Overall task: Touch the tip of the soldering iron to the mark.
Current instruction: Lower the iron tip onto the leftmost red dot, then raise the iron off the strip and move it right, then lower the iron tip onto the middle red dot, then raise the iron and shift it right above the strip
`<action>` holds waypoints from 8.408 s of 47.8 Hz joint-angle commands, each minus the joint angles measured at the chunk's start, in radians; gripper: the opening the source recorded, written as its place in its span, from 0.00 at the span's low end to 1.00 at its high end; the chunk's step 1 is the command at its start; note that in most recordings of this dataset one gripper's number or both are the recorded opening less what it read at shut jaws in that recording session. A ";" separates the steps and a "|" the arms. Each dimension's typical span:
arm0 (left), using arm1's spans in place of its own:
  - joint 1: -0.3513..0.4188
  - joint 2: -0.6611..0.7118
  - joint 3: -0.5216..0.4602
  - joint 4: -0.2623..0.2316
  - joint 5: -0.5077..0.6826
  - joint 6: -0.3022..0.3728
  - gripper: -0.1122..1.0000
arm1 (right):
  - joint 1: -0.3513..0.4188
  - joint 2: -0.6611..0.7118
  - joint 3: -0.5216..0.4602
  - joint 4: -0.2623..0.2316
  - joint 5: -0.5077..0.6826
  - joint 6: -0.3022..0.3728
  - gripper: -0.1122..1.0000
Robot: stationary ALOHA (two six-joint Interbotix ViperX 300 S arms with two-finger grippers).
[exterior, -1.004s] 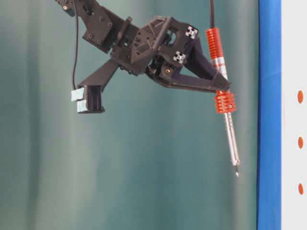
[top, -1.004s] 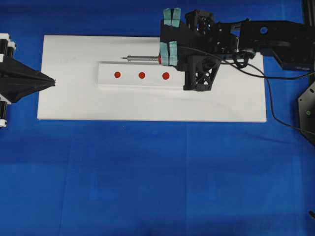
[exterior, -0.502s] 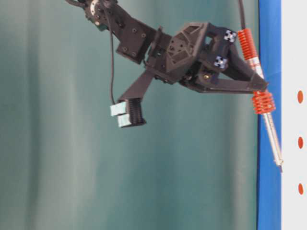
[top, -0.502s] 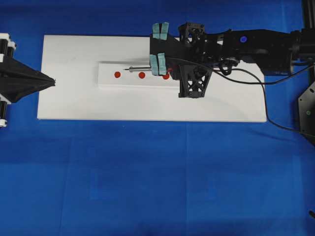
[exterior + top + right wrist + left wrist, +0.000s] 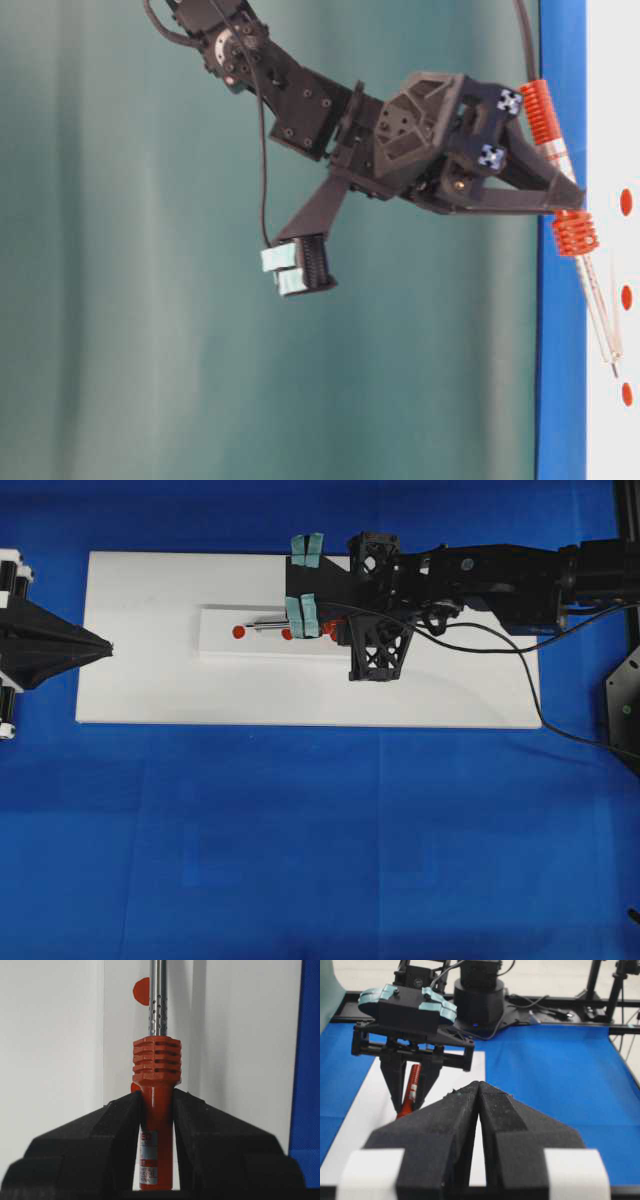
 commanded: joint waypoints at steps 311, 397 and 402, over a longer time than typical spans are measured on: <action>-0.002 0.002 -0.011 0.002 -0.008 -0.002 0.12 | 0.000 -0.109 0.104 -0.017 0.080 0.008 0.16; -0.003 -0.002 -0.012 0.002 -0.009 -0.012 0.12 | -0.005 -0.264 -0.018 -0.067 0.262 0.002 0.16; -0.002 -0.002 -0.011 0.002 -0.008 -0.015 0.12 | -0.005 -0.273 -0.043 -0.078 0.296 0.002 0.16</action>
